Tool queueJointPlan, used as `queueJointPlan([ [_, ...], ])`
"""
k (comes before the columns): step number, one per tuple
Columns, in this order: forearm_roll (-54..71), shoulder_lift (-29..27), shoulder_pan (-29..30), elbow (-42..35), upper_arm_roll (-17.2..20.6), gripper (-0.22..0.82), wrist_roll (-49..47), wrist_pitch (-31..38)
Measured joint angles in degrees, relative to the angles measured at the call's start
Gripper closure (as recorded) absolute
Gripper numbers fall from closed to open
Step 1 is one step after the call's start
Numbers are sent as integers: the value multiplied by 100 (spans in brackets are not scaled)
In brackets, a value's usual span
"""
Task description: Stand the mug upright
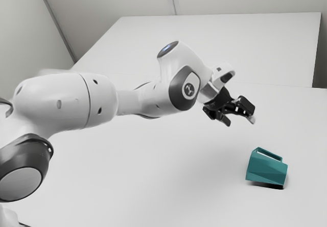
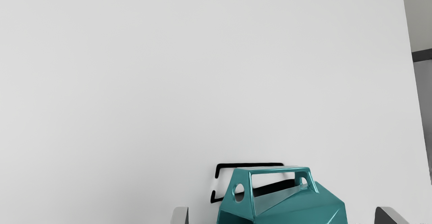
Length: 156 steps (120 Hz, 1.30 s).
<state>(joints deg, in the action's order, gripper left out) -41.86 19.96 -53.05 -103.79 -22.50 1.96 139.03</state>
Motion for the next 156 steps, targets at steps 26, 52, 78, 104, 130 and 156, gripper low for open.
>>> queueJointPlan([
  [26,-475,-445,-118,-744,281,0,-269,244],
  [52,-551,-544,-111,-1165,393,0,-382,393],
  [78,-558,-301,-96,-1133,474,1,-303,773],
  [104,-730,-155,-94,-1040,646,1,-241,1359],
  [130,-1419,-2,-89,-955,739,1,-199,1638],
  [156,-1860,104,-89,-884,941,1,-169,1750],
])
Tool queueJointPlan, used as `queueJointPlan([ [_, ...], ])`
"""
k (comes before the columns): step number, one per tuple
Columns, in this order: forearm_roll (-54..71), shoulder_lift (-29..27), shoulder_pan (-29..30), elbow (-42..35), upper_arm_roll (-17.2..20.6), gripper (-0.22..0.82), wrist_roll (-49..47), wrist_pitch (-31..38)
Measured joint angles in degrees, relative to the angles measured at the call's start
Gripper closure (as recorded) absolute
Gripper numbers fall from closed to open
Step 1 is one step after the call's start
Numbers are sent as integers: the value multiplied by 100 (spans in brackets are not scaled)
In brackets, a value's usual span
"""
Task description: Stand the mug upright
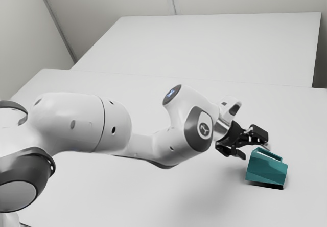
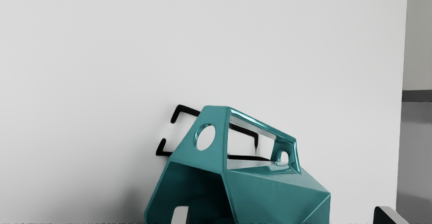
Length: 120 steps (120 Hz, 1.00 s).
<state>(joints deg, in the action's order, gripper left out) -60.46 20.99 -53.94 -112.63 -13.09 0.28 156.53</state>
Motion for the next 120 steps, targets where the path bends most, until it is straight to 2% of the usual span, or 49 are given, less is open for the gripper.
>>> queueJointPlan([
  [47,-225,234,4,181,191,4,33,38],
  [74,-187,283,-3,232,193,20,51,46],
  [104,-155,320,-3,526,193,30,120,59],
  [120,-57,322,-3,631,193,51,155,57],
])
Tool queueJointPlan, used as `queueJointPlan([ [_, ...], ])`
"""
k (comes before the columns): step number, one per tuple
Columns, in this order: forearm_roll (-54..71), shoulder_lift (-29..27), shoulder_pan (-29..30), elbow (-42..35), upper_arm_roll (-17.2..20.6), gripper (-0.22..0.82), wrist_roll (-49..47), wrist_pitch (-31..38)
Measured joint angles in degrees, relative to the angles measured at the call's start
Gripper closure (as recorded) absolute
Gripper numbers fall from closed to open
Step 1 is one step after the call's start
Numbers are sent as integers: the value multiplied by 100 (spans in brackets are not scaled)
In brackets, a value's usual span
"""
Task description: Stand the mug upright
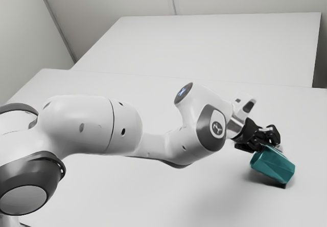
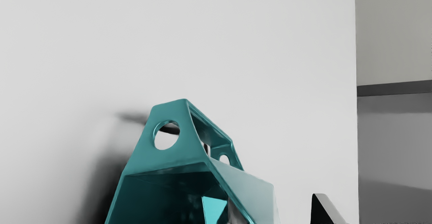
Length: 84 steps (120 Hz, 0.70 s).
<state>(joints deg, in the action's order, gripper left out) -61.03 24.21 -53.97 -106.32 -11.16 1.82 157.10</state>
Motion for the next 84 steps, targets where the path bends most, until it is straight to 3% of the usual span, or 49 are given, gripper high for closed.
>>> queueJointPlan([
  [12,103,1,0,23,0,63,20,-3],
  [29,460,29,6,137,-11,72,34,-7],
  [60,808,11,7,178,-37,78,14,-19],
  [84,1573,-516,383,49,-64,78,-38,-511],
])
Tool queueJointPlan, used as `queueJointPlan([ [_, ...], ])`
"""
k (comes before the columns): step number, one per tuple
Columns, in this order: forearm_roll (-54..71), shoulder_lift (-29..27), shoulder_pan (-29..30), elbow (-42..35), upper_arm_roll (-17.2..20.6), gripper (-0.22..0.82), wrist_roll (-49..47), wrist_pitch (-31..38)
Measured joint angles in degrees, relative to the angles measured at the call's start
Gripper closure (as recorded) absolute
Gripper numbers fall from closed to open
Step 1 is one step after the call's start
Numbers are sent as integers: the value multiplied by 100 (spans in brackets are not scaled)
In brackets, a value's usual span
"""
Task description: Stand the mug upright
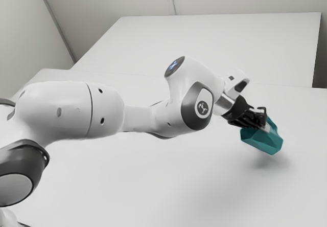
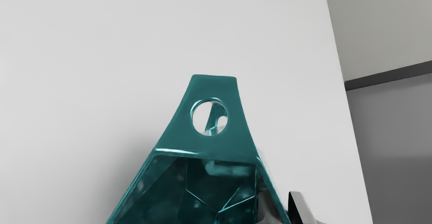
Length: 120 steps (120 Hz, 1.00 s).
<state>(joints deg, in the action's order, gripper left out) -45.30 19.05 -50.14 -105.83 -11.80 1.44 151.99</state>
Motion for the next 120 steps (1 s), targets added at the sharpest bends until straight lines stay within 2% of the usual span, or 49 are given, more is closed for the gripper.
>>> queueJointPlan([
  [27,1558,-693,639,-391,126,79,-137,-1175],
  [65,3445,-1594,2575,-819,1223,78,-357,-2919],
  [102,4225,-2079,4495,-1463,2209,78,-531,-3669],
  [120,4370,-2118,4974,-1617,2414,78,-595,-3823],
])
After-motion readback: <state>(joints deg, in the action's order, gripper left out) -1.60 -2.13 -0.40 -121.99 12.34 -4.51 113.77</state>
